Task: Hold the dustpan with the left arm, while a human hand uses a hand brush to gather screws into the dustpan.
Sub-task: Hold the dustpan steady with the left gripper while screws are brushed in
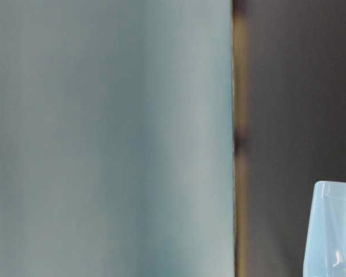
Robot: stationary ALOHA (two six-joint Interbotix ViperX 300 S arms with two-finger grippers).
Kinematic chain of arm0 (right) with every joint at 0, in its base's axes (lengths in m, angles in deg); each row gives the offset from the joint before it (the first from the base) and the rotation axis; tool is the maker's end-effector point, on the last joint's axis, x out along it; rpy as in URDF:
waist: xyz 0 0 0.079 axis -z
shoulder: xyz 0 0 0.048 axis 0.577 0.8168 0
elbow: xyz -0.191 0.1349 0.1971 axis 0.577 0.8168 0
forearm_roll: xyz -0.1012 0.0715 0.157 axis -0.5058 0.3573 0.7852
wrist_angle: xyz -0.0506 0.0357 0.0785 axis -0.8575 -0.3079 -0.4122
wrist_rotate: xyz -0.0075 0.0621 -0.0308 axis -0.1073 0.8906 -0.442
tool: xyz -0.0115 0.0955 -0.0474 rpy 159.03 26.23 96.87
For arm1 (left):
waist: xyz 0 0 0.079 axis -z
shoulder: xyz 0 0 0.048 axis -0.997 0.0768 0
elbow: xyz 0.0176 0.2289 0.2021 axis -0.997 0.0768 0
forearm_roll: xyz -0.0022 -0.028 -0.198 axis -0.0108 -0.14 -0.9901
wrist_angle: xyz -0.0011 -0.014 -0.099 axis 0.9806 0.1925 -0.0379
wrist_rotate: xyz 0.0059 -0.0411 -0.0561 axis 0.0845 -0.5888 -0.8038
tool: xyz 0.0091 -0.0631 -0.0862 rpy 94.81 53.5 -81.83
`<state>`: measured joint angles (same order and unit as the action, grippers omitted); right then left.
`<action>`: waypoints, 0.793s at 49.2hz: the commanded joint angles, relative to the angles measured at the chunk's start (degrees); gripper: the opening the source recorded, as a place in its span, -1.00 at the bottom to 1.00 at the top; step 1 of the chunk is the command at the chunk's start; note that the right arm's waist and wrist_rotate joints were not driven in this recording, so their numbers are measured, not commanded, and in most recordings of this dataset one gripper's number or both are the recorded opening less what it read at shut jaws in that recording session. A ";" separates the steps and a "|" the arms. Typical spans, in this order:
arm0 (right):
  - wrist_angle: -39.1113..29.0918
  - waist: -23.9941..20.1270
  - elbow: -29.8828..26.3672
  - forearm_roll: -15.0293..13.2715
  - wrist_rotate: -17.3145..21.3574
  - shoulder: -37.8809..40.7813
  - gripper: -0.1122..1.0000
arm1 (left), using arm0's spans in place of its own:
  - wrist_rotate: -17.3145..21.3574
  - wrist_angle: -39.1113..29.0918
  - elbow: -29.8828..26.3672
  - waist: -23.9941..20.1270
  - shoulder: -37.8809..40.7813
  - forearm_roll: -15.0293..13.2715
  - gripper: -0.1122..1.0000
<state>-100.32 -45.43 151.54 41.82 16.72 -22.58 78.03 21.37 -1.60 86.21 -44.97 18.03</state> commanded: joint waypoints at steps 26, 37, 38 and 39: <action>0.62 0.00 -0.26 0.00 0.00 0.26 -0.80 | 0.62 -1.23 -3.16 -0.26 2.64 0.18 -0.26; 0.53 0.00 -0.35 0.09 0.09 0.18 -0.80 | 0.88 -9.14 -5.27 -0.26 3.78 0.18 -0.26; 0.62 0.00 -0.35 0.09 0.00 0.26 -0.80 | 0.88 -9.84 -5.54 -0.26 3.69 0.18 -0.26; 0.62 0.00 -0.26 0.00 0.00 0.18 -0.80 | 0.88 -10.46 -5.80 -0.35 3.60 0.18 -0.26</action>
<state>-100.32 -45.43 151.54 41.82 16.72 -22.66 78.64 13.38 -6.35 86.12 -41.54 18.03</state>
